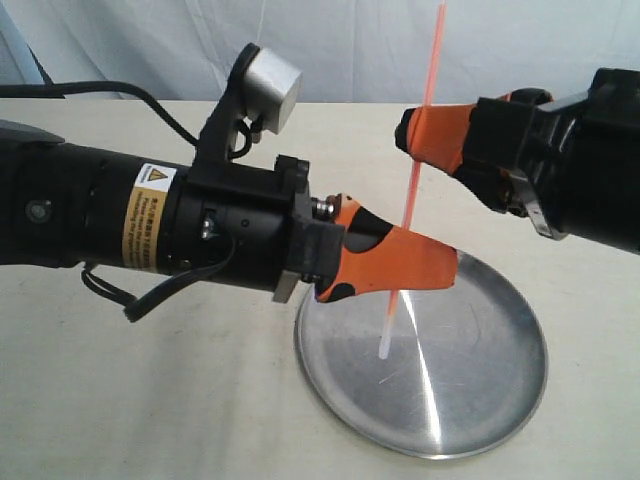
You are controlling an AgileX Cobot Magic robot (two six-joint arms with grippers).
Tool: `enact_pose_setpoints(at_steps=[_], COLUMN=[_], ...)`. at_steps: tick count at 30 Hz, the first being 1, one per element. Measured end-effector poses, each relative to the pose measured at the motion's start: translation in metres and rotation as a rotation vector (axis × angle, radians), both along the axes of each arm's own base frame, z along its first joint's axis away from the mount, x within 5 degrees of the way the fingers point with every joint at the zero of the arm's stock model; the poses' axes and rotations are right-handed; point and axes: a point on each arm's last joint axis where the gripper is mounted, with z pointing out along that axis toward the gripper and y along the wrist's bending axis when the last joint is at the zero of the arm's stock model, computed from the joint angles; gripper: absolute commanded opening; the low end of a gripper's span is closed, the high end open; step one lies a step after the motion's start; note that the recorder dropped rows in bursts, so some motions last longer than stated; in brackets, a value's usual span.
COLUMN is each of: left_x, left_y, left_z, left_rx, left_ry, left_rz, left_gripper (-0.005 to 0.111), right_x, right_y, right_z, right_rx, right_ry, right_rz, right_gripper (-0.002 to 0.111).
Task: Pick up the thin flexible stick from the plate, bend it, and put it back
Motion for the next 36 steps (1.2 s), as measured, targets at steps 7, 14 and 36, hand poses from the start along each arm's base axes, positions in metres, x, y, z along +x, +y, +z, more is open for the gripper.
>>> enact_pose_setpoints(at_steps=[7, 14, 36], left_x=[0.0, 0.001, 0.0], left_y=[0.0, 0.0, 0.001], left_z=[0.0, -0.001, -0.009], left_rx=[0.002, 0.004, 0.093], left_ry=[0.001, 0.001, -0.006], left_rz=[0.002, 0.005, -0.001], left_gripper=[0.0, 0.0, 0.0], right_x=[0.001, 0.001, -0.001], right_y=[-0.001, -0.001, -0.003], right_z=[0.0, -0.001, -0.011], right_rx=[-0.073, -0.121, -0.433], right_ry=[-0.06, -0.096, -0.216], right_rz=[0.009, 0.018, 0.108], right_gripper=[-0.001, -0.001, -0.001])
